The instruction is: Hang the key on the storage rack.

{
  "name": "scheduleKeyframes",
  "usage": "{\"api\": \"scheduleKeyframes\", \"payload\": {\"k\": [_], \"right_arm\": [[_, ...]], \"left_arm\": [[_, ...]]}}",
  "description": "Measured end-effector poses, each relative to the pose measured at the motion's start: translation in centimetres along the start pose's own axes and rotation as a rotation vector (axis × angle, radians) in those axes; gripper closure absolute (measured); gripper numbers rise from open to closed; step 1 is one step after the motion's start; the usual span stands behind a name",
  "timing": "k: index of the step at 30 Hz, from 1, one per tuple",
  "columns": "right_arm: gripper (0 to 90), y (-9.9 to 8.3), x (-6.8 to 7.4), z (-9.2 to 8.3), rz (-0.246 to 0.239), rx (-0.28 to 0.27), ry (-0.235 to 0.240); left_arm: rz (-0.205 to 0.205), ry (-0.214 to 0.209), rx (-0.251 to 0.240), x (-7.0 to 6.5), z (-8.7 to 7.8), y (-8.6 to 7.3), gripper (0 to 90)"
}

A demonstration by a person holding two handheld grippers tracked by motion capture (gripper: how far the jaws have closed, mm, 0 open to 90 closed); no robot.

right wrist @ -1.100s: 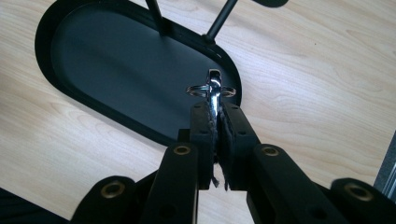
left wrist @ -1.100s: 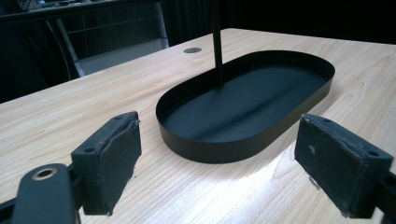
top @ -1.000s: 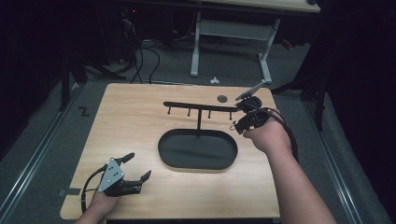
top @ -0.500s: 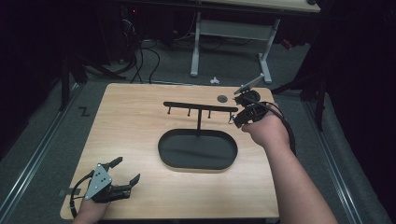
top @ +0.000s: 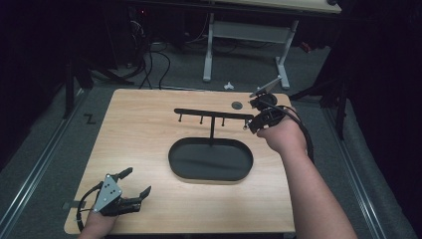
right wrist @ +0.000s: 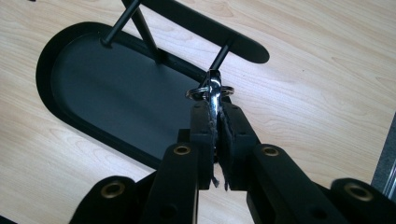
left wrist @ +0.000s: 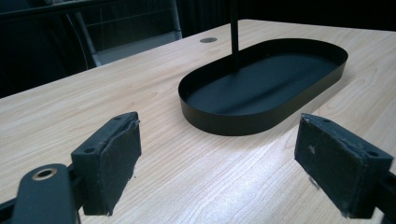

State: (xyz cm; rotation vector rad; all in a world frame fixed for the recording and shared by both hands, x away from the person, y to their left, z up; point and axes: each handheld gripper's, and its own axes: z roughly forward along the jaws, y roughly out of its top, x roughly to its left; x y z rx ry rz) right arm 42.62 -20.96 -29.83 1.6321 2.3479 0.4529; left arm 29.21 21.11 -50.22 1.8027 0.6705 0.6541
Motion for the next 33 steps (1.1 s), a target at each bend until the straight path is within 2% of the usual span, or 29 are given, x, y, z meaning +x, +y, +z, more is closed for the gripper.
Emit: {"api": "scheduleKeyframes", "payload": {"k": [13, 19, 26, 33], "right_arm": [[84.2, 0.3, -0.6, 0.5, 0.022, -0.020, 0.002], [83.8, 0.3, -0.9, 0.9, 0.033, -0.012, -0.003], [77.6, -0.2, -1.5, 2.0, 0.055, -0.006, -0.008], [75.1, -0.7, -1.5, 2.0, 0.054, -0.006, -0.007]], "left_arm": [[-0.001, 0.004, -0.006, 0.0, -0.1, 0.0, 15.1], [-0.002, 0.004, -0.008, 0.1, -0.1, 0.0, 15.1], [-0.003, 0.003, -0.009, 0.1, -0.1, -0.1, 15.1], [0.000, -0.001, -0.002, 0.0, 0.0, 0.0, 15.1]]}}
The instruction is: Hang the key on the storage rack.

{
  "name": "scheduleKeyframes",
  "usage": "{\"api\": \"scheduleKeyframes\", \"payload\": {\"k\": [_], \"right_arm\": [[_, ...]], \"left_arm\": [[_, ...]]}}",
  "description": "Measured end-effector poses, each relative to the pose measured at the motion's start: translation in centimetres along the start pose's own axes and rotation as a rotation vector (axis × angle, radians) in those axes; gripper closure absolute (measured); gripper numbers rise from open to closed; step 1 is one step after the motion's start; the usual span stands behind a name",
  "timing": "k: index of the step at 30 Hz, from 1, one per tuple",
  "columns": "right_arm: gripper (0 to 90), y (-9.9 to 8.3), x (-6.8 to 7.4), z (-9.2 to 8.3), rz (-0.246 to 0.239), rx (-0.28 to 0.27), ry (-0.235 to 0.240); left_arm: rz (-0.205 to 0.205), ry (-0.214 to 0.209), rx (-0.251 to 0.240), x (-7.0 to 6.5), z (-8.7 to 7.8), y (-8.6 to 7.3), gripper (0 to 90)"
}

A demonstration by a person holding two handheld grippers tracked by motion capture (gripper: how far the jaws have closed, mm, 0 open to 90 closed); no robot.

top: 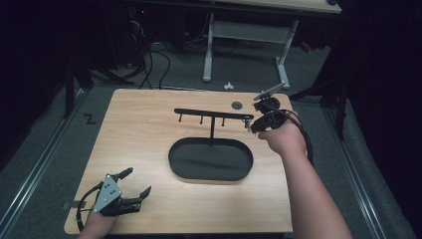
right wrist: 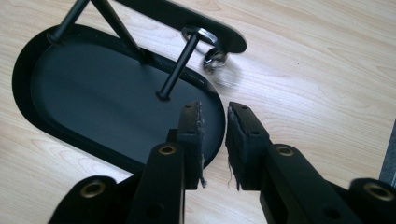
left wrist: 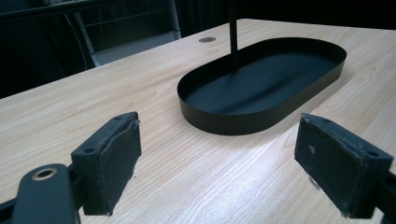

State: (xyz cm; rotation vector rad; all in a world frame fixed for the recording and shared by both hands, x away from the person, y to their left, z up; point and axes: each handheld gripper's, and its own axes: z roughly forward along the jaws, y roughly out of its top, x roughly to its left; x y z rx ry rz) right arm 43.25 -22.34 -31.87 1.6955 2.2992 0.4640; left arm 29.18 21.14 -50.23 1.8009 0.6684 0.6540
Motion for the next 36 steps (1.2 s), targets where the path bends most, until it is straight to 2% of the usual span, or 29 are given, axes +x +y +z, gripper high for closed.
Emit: {"api": "scheduleKeyframes", "payload": {"k": [15, 28, 36], "right_arm": [[65.7, -2.3, 0.0, 2.4, 0.004, 0.035, 0.012], [56.8, -5.3, -0.4, 6.0, 0.034, 0.047, 0.016], [48.2, -7.5, -0.9, 7.6, 0.076, -0.002, 0.040]], "left_arm": [[0.002, -0.004, -0.002, -0.1, 0.1, 0.0, 15.1], [0.015, -0.029, 0.011, -0.5, 0.7, 0.1, 15.1], [0.014, -0.032, 0.017, -0.4, 0.8, 0.1, 15.1]]}}
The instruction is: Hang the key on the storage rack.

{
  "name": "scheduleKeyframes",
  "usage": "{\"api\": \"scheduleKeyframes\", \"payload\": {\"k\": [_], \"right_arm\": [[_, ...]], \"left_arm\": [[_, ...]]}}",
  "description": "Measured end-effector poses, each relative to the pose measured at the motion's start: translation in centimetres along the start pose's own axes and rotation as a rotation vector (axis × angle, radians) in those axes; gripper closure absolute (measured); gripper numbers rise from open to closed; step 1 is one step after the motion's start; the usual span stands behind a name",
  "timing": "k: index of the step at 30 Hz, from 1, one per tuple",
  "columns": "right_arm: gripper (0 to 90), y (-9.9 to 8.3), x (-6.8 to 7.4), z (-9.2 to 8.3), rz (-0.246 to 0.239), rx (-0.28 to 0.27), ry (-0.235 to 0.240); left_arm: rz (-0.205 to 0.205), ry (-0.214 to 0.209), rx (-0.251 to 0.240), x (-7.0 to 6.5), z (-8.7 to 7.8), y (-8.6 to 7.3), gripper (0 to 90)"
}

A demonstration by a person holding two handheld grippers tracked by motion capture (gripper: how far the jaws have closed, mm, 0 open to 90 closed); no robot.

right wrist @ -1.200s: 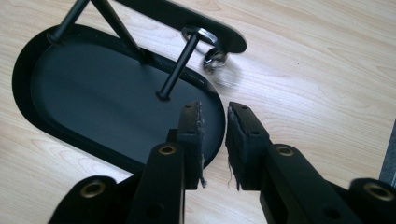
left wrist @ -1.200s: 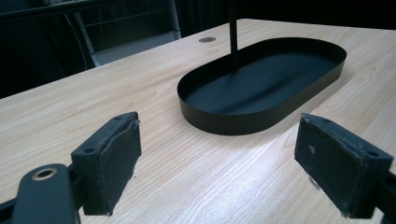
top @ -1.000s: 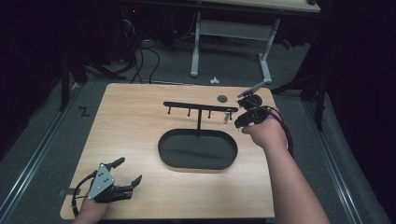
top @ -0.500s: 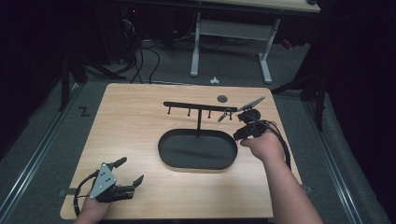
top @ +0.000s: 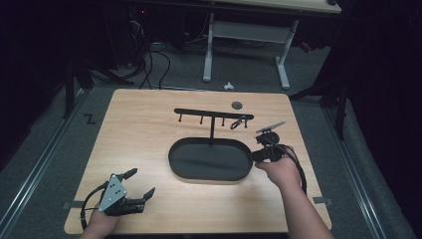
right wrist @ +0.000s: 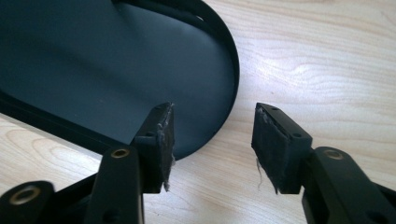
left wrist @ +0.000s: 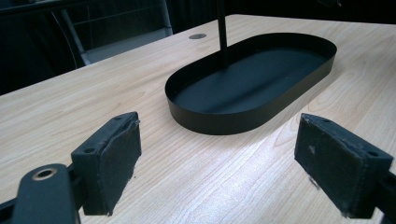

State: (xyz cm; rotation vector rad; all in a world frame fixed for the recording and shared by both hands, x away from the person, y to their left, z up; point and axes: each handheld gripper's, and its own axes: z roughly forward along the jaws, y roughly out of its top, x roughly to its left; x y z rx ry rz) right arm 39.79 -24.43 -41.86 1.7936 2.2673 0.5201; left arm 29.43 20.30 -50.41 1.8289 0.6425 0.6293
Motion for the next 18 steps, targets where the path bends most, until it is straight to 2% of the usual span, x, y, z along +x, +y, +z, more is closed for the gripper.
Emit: {"api": "scheduleKeyframes", "payload": {"k": [4, 8, 12, 15, 17, 18], "right_arm": [[45.1, -1.5, -0.5, 0.6, 0.018, -0.032, 0.016], [43.0, -3.4, -0.8, 1.1, 0.008, -0.097, -0.005], [41.0, -5.7, -0.8, 1.7, -0.023, -0.207, -0.033], [38.7, -7.5, -0.7, 2.2, -0.064, -0.269, -0.022], [34.7, -8.9, -0.5, 2.7, -0.105, -0.321, -0.063], [32.9, -9.5, -0.3, 2.9, -0.110, -0.340, -0.064]], "left_arm": [[-0.008, 0.001, -0.008, 0.1, 0.1, 0.0, 15.1], [-0.015, 0.003, -0.005, 0.1, 0.4, 0.1, 15.1], [-0.010, 0.005, 0.005, 0.0, 0.8, 0.0, 15.1], [-0.015, 0.009, 0.011, -0.1, 0.9, 0.0, 15.1], [-0.013, 0.013, 0.010, -0.2, 0.8, 0.0, 15.1], [-0.011, 0.012, 0.012, -0.2, 0.8, -0.1, 15.1]]}}
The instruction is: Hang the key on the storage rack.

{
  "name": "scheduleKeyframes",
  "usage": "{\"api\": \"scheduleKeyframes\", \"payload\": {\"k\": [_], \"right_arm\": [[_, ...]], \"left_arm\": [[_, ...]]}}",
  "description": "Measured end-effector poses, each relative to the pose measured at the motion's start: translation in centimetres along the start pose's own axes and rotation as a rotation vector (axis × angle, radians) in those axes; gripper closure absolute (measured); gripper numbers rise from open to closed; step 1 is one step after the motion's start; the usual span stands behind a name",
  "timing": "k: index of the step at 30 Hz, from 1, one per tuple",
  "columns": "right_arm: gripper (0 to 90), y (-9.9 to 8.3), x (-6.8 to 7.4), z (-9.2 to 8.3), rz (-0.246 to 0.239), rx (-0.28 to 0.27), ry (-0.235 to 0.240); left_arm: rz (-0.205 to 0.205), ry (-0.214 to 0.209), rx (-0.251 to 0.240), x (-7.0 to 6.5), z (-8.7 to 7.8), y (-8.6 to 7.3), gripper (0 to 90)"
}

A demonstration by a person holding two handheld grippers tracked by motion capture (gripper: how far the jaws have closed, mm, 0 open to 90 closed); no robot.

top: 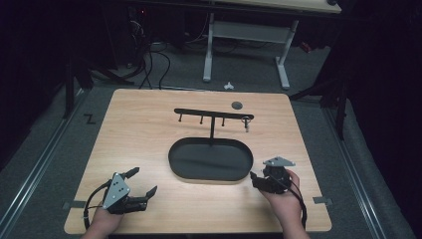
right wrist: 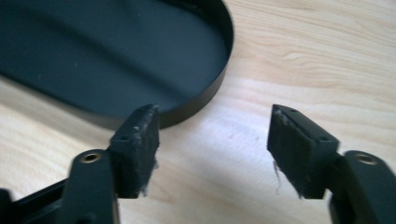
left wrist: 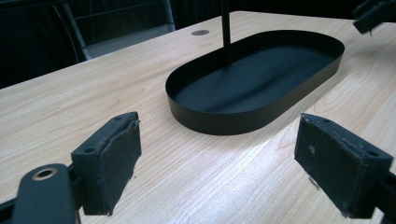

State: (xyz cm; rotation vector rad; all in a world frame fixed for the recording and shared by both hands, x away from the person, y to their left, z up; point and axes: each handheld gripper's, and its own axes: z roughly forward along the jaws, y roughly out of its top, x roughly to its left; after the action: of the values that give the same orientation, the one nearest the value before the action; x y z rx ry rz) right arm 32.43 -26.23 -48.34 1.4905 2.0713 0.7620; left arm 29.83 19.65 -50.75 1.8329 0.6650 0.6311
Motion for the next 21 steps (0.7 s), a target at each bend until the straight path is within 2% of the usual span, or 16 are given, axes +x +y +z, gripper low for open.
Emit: {"api": "scheduleKeyframes", "payload": {"k": [3, 6, 12, 14, 18, 21], "right_arm": [[30.3, -1.8, 0.5, 0.1, 0.002, -0.051, -0.008], [28.7, -3.2, 0.8, 0.1, 0.031, -0.089, 0.004], [26.4, -4.5, 0.8, -0.5, 0.027, -0.151, -0.013], [28.2, -5.0, 0.6, -0.7, 0.044, -0.159, 0.004], [26.2, -6.0, 0.2, -0.7, 0.053, -0.171, -0.007], [24.6, -6.1, -0.3, -0.3, 0.083, -0.168, -0.002]], "left_arm": [[-0.002, 0.007, 0.004, 0.0, 0.1, -0.1, 15.1], [-0.004, 0.020, 0.007, 0.0, 0.1, -0.2, 15.1], [-0.025, 0.046, 0.007, 0.3, -0.1, -0.3, 15.1], [-0.024, 0.055, 0.011, 0.2, -0.1, -0.3, 15.1], [-0.010, 0.058, 0.002, 0.0, -0.4, -0.2, 15.1], [-0.010, 0.055, 0.007, 0.0, -0.2, -0.1, 15.1]]}}
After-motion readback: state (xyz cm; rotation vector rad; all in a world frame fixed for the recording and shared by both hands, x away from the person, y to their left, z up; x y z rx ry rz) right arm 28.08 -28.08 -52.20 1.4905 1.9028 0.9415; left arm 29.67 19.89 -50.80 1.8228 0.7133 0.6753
